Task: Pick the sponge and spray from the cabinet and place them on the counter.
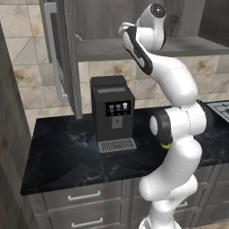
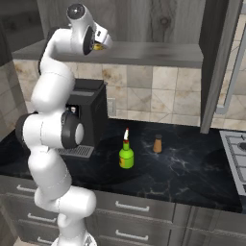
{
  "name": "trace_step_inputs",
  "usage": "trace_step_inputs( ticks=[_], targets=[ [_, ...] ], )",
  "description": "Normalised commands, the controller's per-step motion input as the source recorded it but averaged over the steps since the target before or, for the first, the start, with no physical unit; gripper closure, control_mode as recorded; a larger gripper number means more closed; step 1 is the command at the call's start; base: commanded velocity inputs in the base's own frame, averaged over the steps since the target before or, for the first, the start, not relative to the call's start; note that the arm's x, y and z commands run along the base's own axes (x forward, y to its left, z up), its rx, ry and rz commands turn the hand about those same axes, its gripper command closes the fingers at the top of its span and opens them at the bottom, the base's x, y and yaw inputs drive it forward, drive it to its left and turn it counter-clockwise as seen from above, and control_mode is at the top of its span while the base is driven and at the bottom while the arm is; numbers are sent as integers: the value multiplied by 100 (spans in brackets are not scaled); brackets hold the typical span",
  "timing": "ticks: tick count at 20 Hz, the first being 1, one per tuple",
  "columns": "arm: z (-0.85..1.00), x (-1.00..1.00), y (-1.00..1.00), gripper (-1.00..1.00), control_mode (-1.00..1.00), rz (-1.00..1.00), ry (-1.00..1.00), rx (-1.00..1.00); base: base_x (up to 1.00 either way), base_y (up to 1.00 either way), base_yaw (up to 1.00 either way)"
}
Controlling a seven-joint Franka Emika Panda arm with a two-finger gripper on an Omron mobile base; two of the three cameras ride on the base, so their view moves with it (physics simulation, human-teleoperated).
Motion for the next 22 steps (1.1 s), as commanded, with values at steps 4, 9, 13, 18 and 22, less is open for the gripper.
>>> trace_step_inputs(
  ticks=[4, 9, 13, 18, 22],
  targets=[
    [-8, 41, 6, -100, -100, 0, 7, 0, 0, 0, 0],
    [-6, 41, 0, -100, -100, 0, 6, 0, 0, 0, 0],
    [-7, 38, 0, -100, -100, 0, 6, 0, 0, 0, 0],
    [-12, 16, 0, 100, -100, 0, 4, 0, 0, 0, 0],
    [-13, -2, 0, 100, -100, 0, 0, 0, 0, 0, 0]
  ],
)
